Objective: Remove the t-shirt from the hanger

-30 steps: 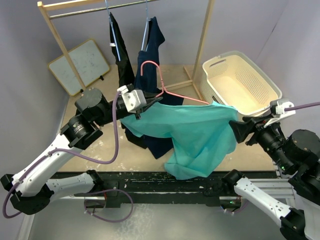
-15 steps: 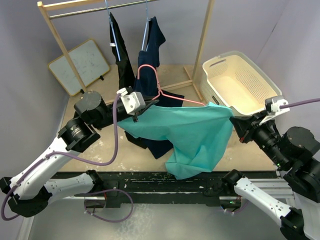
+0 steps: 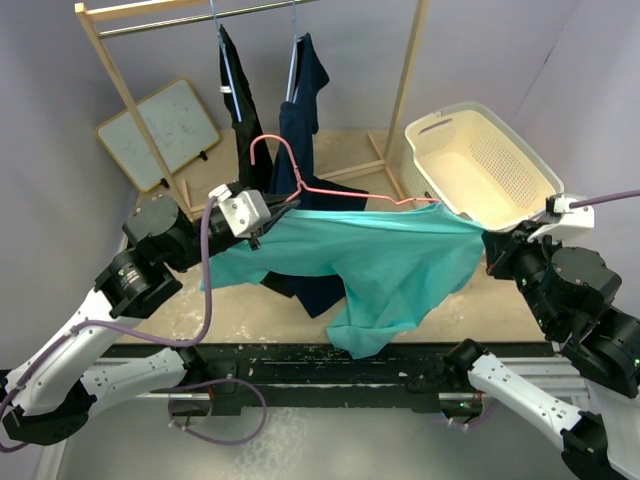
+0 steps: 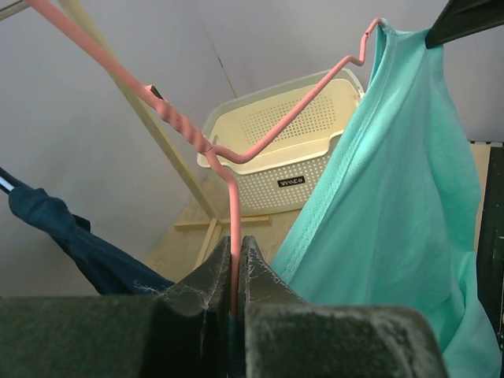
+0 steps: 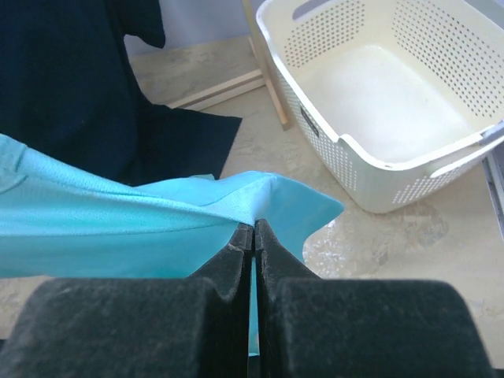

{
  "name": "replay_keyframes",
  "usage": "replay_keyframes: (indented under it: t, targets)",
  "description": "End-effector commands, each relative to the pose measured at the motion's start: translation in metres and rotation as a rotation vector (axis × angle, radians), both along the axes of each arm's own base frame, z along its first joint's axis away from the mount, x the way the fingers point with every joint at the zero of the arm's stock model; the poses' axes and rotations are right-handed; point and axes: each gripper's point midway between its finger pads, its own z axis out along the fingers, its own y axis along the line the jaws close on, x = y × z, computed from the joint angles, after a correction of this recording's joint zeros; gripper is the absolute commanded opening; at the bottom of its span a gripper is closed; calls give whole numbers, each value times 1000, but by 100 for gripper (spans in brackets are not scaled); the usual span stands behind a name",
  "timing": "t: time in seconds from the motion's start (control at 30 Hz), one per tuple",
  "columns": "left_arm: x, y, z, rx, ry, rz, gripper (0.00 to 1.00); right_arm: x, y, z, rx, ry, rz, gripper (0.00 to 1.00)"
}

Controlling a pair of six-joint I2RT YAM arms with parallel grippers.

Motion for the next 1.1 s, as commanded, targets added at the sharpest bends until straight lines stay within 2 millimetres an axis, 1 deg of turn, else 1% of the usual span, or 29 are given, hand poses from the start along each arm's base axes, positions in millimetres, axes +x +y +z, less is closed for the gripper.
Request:
replay_keyframes:
  t: [0.0, 0.1, 0.23, 0.3, 0.33, 0.37, 0.43, 0.47, 0.5, 0.57, 0.6, 0.63, 0.67, 0.7, 0.8, 0.87, 0.93, 0.97, 1.03, 1.07]
  targets:
    - [1, 34, 40, -94, -108, 131, 0, -11, -44, -2, -28, 4, -207, 0]
    - [1, 41, 45, -120, -113, 155, 0, -12, -39, -13, -38, 33, -182, 0]
    - [1, 47, 54, -173, -119, 177, 0, -13, -25, -24, -23, 66, -108, 0]
    - [1, 41, 56, -197, -112, 155, 0, -13, -14, -28, -12, 69, -43, 0]
    - [3, 34, 55, -207, -96, 135, 0, -14, -4, -27, -5, 62, 16, 0]
    - [5, 25, 54, -218, -84, 109, 0, -14, 8, -24, 10, 45, 85, 0]
    - [13, -1, 48, -216, -40, 46, 0, -18, 27, -14, 43, 15, 198, 0]
    - [17, -13, 46, -214, -19, 16, 0, -20, 34, -8, 53, 2, 240, 0]
    - [23, -27, 42, -209, 3, -11, 0, -22, 38, -3, 61, -3, 265, 3]
    - [35, -50, 36, -209, 31, -48, 0, -24, 39, 8, 68, -21, 282, 17]
    - [41, -60, 32, -206, 40, -57, 0, -25, 40, 17, 63, -46, 296, 27]
    - [47, -68, 30, -204, 42, -63, 0, -28, 43, 23, 66, -61, 326, 39]
    - [52, -75, 27, -195, 44, -70, 0, -32, 46, 27, 68, -73, 358, 47]
    - [56, -81, 26, -184, 40, -76, 0, -39, 49, 35, 77, -92, 396, 52]
    - [63, -96, 15, -122, 31, -108, 0, -55, 44, 55, 104, -154, 431, 53]
    - [59, -102, 10, -81, 21, -149, 0, -69, 40, 72, 132, -212, 460, 53]
    - [51, -108, 2, -41, 20, -210, 0, -84, 45, 84, 160, -250, 530, 53]
    - [44, -111, -1, -26, 25, -253, 0, -86, 45, 89, 163, -267, 539, 55]
    - [29, -115, -5, -8, 34, -340, 0, -85, 49, 89, 143, -264, 560, 58]
    - [21, -117, -7, -2, 41, -383, 0, -82, 53, 85, 124, -244, 573, 59]
